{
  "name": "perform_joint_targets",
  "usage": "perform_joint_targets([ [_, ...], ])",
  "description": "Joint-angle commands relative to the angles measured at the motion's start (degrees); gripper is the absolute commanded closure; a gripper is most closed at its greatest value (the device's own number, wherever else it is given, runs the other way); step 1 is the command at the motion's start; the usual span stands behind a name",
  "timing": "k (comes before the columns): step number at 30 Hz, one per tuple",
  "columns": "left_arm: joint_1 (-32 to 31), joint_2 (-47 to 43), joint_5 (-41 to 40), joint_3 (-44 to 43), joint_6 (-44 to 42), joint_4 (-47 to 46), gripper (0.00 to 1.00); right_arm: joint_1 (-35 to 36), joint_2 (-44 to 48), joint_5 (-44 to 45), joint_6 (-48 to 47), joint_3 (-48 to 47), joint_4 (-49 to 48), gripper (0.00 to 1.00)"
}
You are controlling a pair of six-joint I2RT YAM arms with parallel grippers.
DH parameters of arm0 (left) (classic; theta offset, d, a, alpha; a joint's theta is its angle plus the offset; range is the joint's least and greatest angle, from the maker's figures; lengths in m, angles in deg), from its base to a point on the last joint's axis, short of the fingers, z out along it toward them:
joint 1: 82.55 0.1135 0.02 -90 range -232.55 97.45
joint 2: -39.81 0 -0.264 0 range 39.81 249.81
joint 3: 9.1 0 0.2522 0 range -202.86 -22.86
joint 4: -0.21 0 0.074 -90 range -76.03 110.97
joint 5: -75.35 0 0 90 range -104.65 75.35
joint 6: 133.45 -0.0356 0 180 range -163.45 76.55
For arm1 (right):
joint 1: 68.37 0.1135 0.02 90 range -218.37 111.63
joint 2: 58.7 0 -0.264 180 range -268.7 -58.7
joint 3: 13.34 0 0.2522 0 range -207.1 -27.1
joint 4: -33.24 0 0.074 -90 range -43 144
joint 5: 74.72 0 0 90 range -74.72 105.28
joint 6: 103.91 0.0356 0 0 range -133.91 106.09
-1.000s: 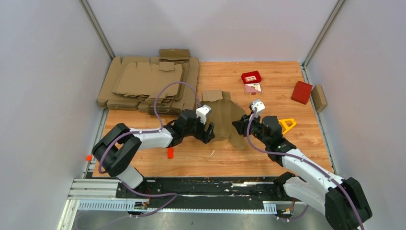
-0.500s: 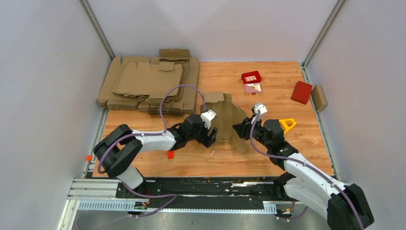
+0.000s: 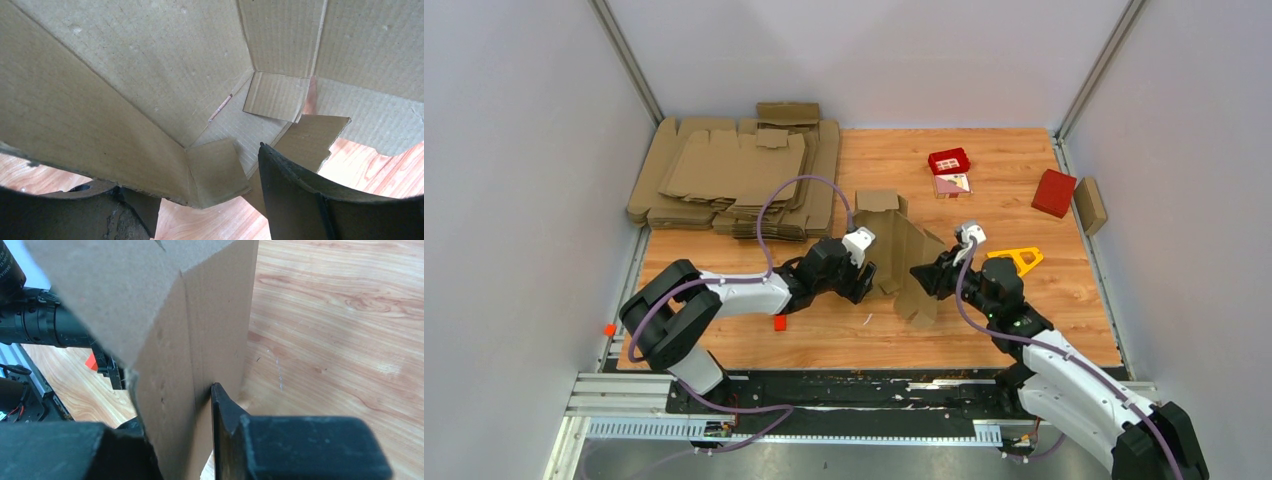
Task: Fold the paper box
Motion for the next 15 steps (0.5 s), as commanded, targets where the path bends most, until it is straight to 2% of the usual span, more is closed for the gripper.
perform_joint_targets([
  [1,-0.94,-1.03,-0.59,0.13,-0.21,-3.39,0.27,0.3,0.2,-2.58,2.39,1.55,0.13,0.79],
  [4,-1.23,-1.05,-0.62,0.13,-0.44,-3.29,0.28,0.35,-0.18,-2.53,2.33,2.0,0.84,0.8],
  [15,-2.71,2.47,-4.84,-1.28,0.83,-3.72,0.46,0.36,-4.25,-3.02,1.64,2.41,0.73,0.82],
])
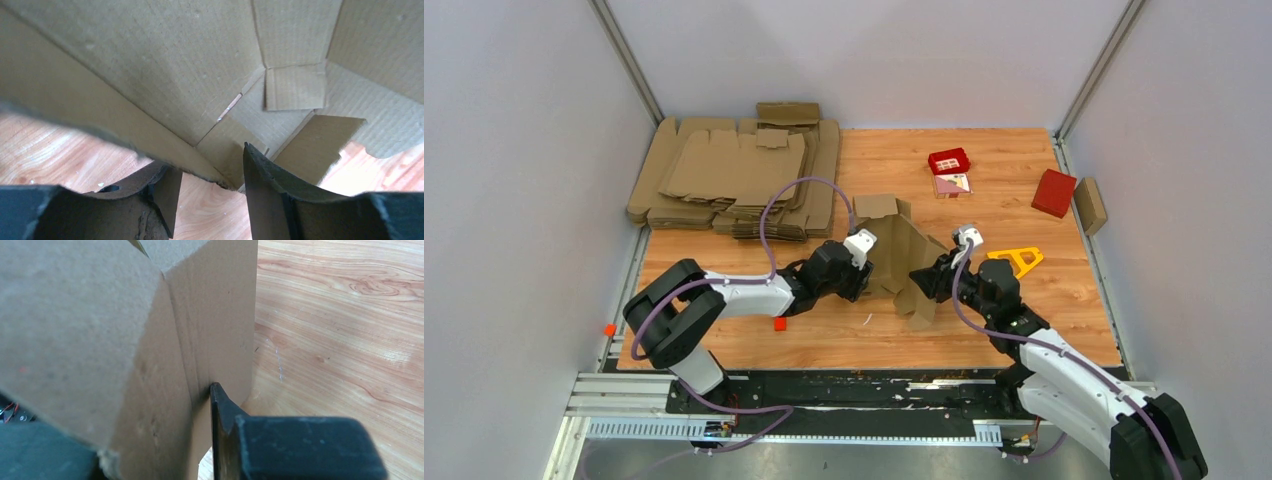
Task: Fold the paper box
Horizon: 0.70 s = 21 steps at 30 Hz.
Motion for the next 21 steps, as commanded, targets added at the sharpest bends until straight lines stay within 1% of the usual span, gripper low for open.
perform_joint_targets([
  [1,-1.55,2.31,-1.92,-1.54,0.82,-3.57,0.48,0.37,-2.74,-1.41,0.6,0.32,2.57,0.82],
  [6,-1.83,2.48,-4.09,-1.13,0.32,-4.59,0.57,0.43,-2.93,1.94,0.19,-0.72,5.49,0.85],
  [12,-3.16,2.73,-8.18,-1.34,-1.61,-5.17,0.67,0.58,-4.53,1.72,0.18,-1.24,5.4,0.86],
  [14,-3.24,2.79,-8.98,-1.46,-2.16,-5.64,0.69,1.04,-5.2,1.23,-0.59,-1.91,5.23,0.86],
  [17,-3.24,3.14,-10.29,-1.63,-2.82,-6.82,0.71,1.61,-5.91,0.84,-1.8,-4.41,6.3,0.85],
  [21,-3.24,4.35,-12.67,-1.81,-3.53,-10.27,0.78,2.22,-8.04,-0.39,-3.67,-9.05,6.86,0.84],
])
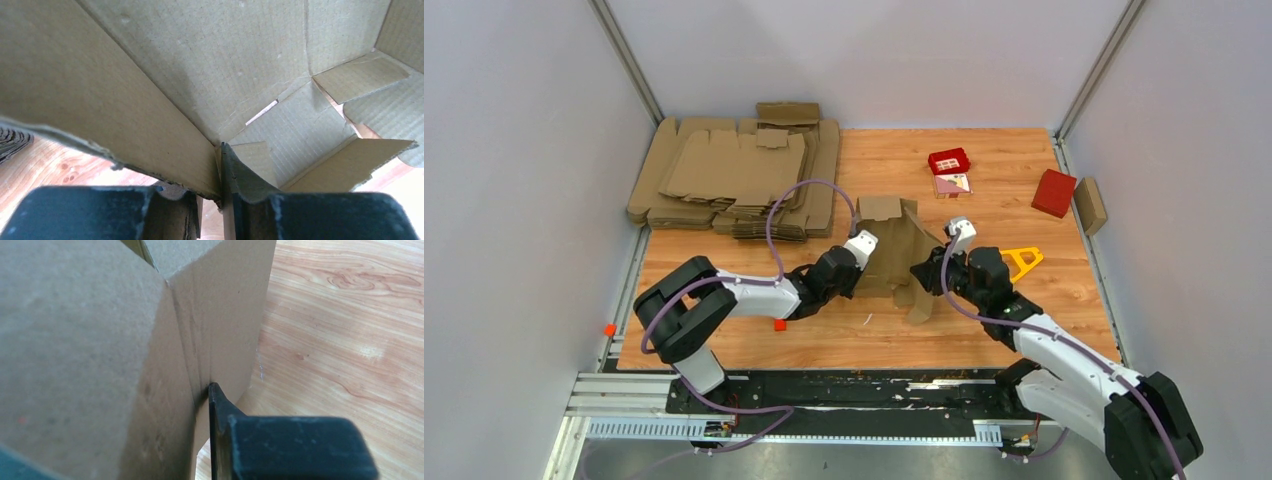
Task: Fold the paper box
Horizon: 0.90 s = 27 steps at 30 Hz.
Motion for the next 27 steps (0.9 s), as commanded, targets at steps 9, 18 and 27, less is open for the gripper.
perform_joint_targets([
  [9,0.57,2.5,-5.06,-0.46,-0.99,-18.2,0.85,1.72,-11.09,-7.0,-0.64,-11.9,-3.06,0.86],
  [18,0.65,5.05,-5.39,2.47,-3.65,-25.41,0.83,1.74,-15.93,-3.17,-0.92,-7.4,-7.9,0.87],
  [27,0.67,5.95,-5.89,1.82,-1.39,-23.62,0.67,1.79,-8.5,1.85,-2.98,-4.81,-1.4,0.84],
])
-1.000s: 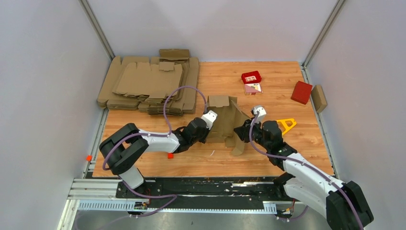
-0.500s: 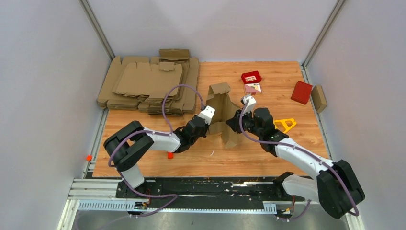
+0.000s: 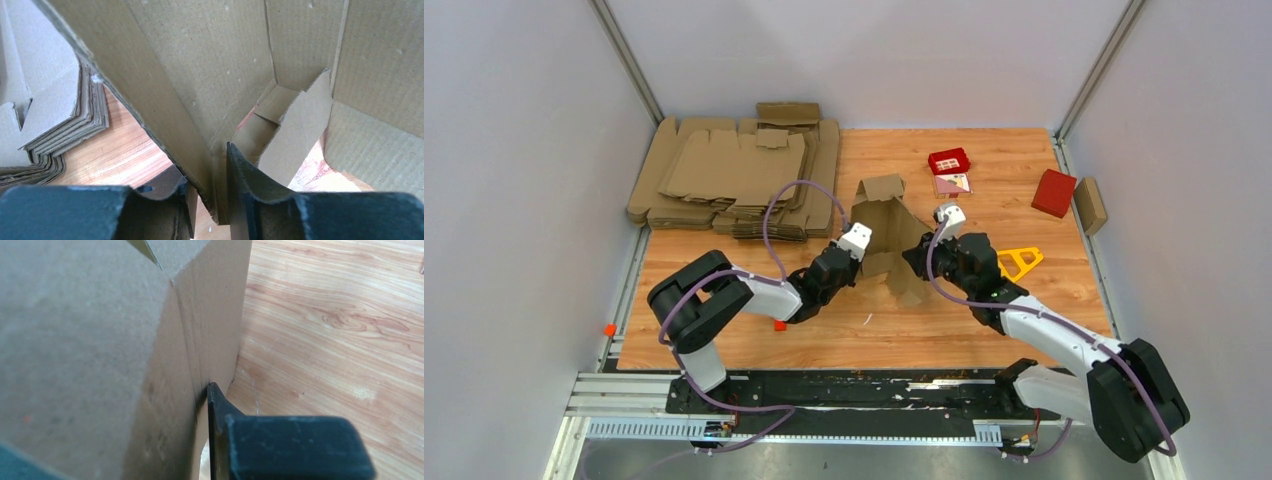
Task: Fold the paper box
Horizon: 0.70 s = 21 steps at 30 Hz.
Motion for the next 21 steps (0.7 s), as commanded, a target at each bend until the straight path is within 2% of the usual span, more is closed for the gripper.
perform_joint_targets([
  [1,-0.63,1.51,0.99,-1.55,1.12,-3.26,0.65,0.72,3.27,-0.23,-0.39,2.49,4.26,0.84],
  [9,-0.64,3.52,1.29,-3.93,2.92,-1.44,0.58,1.67,3.77,-1.93,-1.0,3.38,3.55,0.84],
  [14,-0.59,1.38,1.28,-3.87,3.03,-0.41,0.39,2.29,4.83,-1.27,-1.54,3.63,3.04,0.84],
  [21,-0.51,-4.14,4.29,-4.04,3.63,6.1,0.19,3.12,6.72,1.11,-3.02,3.92,3.97,0.84],
])
